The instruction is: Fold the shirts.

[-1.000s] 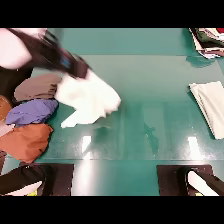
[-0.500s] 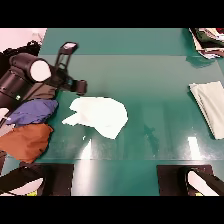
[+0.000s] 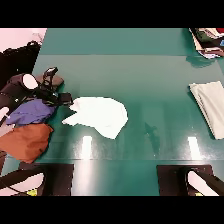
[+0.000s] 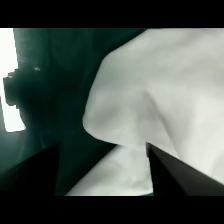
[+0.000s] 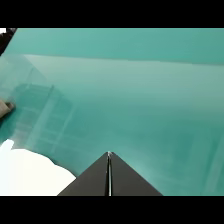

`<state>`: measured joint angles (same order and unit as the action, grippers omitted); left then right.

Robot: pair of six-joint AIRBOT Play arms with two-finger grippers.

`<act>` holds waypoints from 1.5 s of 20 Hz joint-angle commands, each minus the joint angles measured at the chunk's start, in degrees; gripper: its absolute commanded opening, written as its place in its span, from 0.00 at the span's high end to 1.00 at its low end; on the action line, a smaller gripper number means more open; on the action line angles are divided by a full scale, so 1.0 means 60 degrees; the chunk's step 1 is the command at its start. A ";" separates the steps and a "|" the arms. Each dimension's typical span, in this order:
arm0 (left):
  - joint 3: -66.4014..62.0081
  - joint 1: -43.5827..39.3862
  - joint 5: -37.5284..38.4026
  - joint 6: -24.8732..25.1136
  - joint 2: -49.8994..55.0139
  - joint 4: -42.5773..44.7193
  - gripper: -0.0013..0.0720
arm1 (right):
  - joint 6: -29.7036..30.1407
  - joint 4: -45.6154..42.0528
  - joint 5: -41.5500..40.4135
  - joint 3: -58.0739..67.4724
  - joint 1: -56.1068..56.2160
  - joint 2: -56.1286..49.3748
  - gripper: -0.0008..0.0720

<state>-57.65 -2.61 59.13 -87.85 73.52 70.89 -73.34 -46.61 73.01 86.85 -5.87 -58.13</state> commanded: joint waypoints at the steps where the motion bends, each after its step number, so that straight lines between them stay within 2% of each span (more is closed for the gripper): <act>1: 0.0295 0.0521 -0.0499 0.0776 0.0725 -0.1464 0.13 | -0.0004 0.0004 0.0007 -0.0423 0.0007 0.0000 0.97; 3: 0.0295 0.0415 -0.0463 0.1344 0.1140 -0.2193 0.13 | -0.0004 0.0007 -0.0033 -0.0616 0.0007 0.0000 0.97; 5: 0.0291 0.0342 -0.0601 0.1464 0.1388 -0.2623 0.13 | -0.0004 0.0000 -0.0066 -0.0787 0.0007 -0.0004 0.97; 6: 0.0291 0.0346 -0.0710 0.1461 0.1406 -0.2641 0.24 | -0.0004 -0.0015 -0.0055 -0.0878 -0.0007 0.0000 0.97; 8: 0.0178 0.0346 -0.0765 0.1461 0.1388 -0.2641 0.82 | -0.0004 -0.0018 0.0000 -0.1107 0.0000 0.0000 0.97; 9: 0.0033 0.0346 -0.0692 0.1461 0.1381 -0.2626 0.95 | -0.0004 -0.0011 0.0084 -0.1330 0.0080 0.0000 0.97; 12: -0.0809 0.0346 -0.0339 0.1472 0.1286 -0.2594 0.95 | -0.0004 -0.0022 0.0160 -0.2769 0.0659 -0.0007 0.97; 13: -0.1089 0.0346 -0.0321 0.1475 0.1209 -0.2594 0.95 | -0.0004 -0.0011 0.0066 -0.3417 0.0987 -0.0040 0.91; 14: -0.1362 0.0346 -0.0317 0.1479 0.1129 -0.2590 0.95 | -0.0004 0.0004 0.0007 -0.4124 0.1446 -0.0175 0.62; 15: -0.1610 0.0346 -0.0248 0.1479 0.1107 -0.2590 0.95 | -0.0004 0.0015 -0.0047 -0.4761 0.1945 -0.0401 0.43; 19: -0.1927 0.0346 -0.0160 0.1479 0.1111 -0.2535 0.95 | 0.0131 0.0623 -0.1497 -0.6408 0.4419 -0.2146 0.41; 22: -0.1927 0.0346 0.0058 0.1475 0.1111 -0.2320 0.95 | 0.0350 0.1253 -0.2528 -0.6262 0.5705 -0.3665 0.41; 27: -0.1927 0.0346 0.0178 0.1475 0.1111 -0.2299 0.95 | 0.0379 0.1333 -0.2211 -0.4725 0.6466 -0.5453 0.42; 30: -0.1931 0.0346 0.0266 0.1475 0.1107 -0.2306 0.95 | 0.0379 0.1315 -0.1971 -0.3960 0.6477 -0.6058 0.46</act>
<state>-69.14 -0.58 60.10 -79.00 80.23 56.97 -71.22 -38.87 60.10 59.20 31.73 -90.35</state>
